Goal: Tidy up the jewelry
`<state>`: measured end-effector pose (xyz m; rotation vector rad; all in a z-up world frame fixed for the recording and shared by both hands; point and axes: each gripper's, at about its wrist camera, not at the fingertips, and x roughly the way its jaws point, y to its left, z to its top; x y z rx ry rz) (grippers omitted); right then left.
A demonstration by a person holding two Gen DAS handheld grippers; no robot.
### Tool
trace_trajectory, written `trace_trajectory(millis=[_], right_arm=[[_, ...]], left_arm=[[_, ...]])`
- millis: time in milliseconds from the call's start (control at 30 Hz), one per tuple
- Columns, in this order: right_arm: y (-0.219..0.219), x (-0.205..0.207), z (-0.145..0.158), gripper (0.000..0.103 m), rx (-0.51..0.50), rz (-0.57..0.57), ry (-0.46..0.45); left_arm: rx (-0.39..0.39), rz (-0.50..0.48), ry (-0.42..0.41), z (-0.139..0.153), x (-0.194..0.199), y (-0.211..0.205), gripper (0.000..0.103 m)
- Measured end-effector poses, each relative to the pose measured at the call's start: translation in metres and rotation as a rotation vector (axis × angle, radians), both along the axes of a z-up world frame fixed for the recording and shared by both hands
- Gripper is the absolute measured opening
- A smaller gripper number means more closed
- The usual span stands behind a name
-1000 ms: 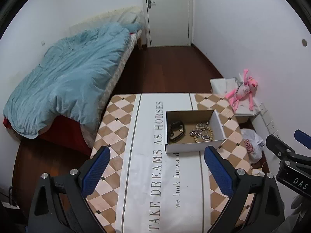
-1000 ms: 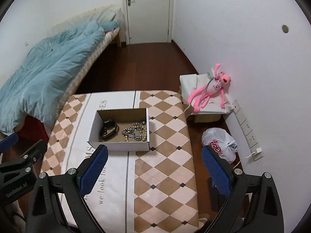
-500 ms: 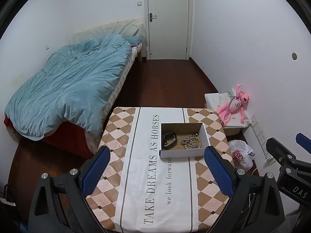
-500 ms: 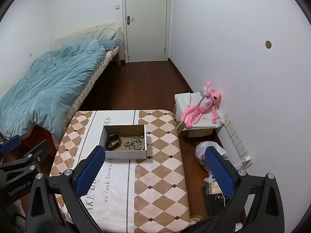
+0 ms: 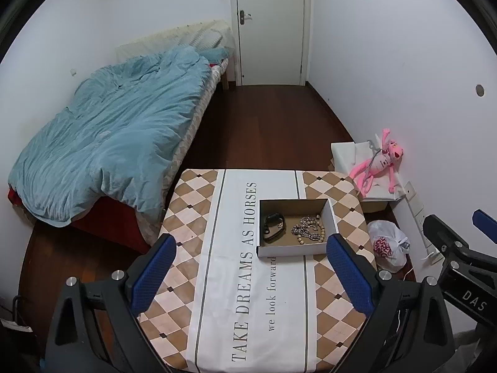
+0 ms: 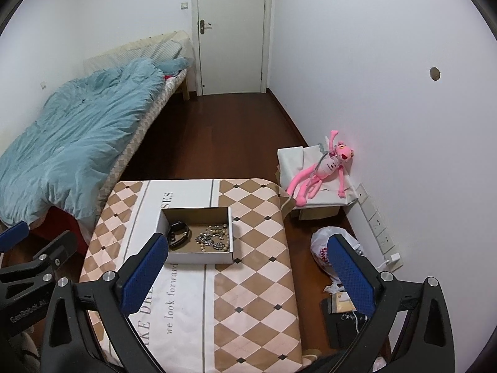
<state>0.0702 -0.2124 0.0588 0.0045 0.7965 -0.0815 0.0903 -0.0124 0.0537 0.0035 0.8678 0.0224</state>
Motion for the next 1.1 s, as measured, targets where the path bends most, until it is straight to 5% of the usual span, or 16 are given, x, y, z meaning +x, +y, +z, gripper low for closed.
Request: trace_trajectory(millis=[1100], right_arm=[[0.007,0.033,-0.021,0.103,-0.026,0.006,0.082]], left_arm=[[0.000,0.014,0.067,-0.015,0.023,0.001,0.099]])
